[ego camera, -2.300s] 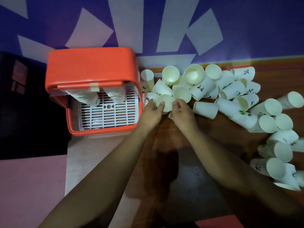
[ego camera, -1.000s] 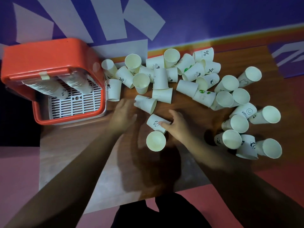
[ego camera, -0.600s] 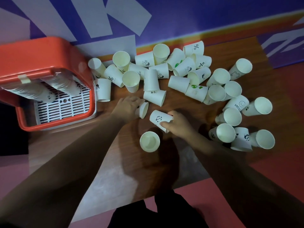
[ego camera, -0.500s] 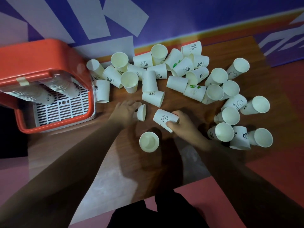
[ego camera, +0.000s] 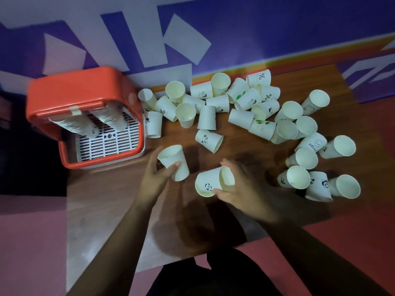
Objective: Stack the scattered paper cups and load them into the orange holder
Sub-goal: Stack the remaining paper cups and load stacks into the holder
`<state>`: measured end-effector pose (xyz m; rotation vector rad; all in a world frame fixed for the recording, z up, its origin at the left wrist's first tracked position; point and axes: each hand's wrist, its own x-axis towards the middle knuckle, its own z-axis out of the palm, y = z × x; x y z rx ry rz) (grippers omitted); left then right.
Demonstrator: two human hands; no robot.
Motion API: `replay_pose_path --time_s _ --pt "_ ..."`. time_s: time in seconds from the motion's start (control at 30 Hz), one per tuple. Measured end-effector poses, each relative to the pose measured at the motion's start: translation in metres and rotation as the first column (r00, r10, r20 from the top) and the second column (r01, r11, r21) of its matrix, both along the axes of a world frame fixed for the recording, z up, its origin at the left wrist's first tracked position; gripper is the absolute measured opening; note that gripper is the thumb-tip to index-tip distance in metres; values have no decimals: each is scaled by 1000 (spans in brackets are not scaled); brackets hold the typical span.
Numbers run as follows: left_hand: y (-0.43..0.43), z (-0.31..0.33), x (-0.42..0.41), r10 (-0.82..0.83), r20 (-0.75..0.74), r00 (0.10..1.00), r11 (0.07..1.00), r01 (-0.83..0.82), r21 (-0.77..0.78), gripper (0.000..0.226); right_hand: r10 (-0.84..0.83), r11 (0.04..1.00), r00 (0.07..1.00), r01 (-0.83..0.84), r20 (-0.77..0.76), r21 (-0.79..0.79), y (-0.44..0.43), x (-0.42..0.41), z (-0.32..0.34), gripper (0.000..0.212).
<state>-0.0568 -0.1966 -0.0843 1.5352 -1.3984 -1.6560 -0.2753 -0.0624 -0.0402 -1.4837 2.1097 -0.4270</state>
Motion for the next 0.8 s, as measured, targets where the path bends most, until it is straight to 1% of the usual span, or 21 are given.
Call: replay_pose_path --time_s 0.03,0.07,0.1,0.2,0.37,0.43,0.5,0.6,0.63,0.7,0.73,0.8 --pt "3 1 5 12 -11 1000 1000 -12 7 67 68 997 994 -70 -82 -20 -1 3 0 78" --pt "5 2 10 20 -32 999 1000 -20 9 64 117 992 987 -122 -114 -36 -2 6 -2 77" --pt "6 2 16 28 -53 998 1000 -28 2 61 147 988 984 -152 -100 -41 -3 10 -8 77" --pt "9 5 27 43 -64 997 999 -43 -1 55 191 981 981 -191 14 -46 -8 21 -35 86" --pt "14 10 33 -40 -50 998 997 37 -63 71 273 962 962 -273 -4 19 -13 35 -62 108" --pt "17 12 29 -107 -67 992 991 101 -88 75 275 961 961 -276 31 36 -10 33 -67 115" --pt "22 14 21 -169 -99 981 982 159 -97 80 233 972 971 -234 47 22 -6 21 -61 112" --pt "31 14 5 -270 -122 955 958 254 -132 81 120 993 991 -120 -63 -2 -1 -14 -53 92" --pt "35 14 -1 -313 -108 944 944 296 -144 79 27 999 1000 -27 -12 23 0 -25 -53 87" --pt "41 12 -11 -405 -50 913 905 393 -163 78 -179 981 971 166 156 96 -1 -43 -55 81" --pt "43 9 -15 -448 -6 894 880 440 -177 79 -238 969 950 216 202 123 -5 -50 -59 78" --pt "46 0 -19 -510 96 855 830 519 -204 79 -296 952 930 269 218 144 -17 -60 -58 71"
